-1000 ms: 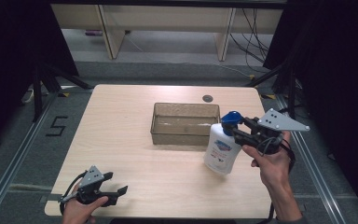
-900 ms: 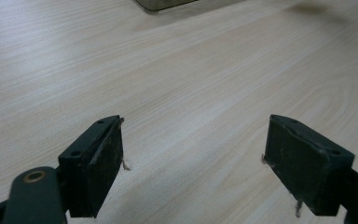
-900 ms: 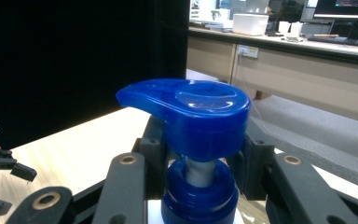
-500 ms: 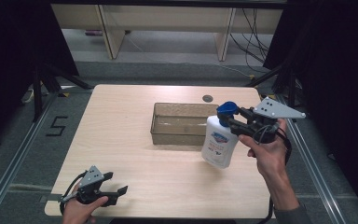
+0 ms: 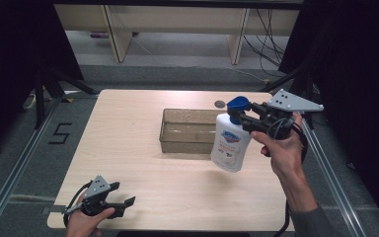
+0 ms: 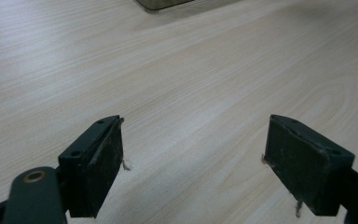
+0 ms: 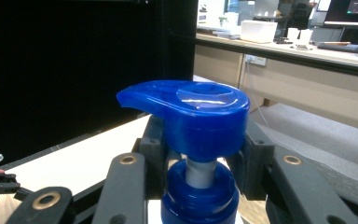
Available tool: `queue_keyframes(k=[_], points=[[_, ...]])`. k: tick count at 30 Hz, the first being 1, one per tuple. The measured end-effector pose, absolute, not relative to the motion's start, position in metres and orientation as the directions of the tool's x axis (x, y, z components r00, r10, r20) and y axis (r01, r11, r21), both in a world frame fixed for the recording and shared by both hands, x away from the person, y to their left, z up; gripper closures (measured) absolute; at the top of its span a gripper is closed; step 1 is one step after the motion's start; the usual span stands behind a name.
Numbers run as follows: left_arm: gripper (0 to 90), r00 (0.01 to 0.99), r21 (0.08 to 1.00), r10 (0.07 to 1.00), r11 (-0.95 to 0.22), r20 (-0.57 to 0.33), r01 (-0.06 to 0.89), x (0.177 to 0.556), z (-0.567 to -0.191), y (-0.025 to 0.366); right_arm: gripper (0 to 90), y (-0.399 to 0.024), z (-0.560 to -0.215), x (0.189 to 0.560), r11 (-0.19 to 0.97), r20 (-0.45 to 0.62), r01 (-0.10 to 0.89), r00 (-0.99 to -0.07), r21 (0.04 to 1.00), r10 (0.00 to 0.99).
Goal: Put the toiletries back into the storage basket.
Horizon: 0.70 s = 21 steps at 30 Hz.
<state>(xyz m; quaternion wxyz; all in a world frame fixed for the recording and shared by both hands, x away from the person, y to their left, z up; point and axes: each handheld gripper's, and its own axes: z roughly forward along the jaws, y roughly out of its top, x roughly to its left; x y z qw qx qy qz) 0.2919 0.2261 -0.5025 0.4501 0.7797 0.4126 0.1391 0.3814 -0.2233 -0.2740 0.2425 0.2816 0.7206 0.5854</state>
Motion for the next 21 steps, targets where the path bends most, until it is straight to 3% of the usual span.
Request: queue_keyframes(k=[21], points=[[18.3,0.620,0.811,0.772,-0.271,-0.139,0.518,0.292,-0.502,0.226,61.8,-0.210,-0.250,0.402,0.155,-0.024,0.115,-0.725,0.981,0.688]])
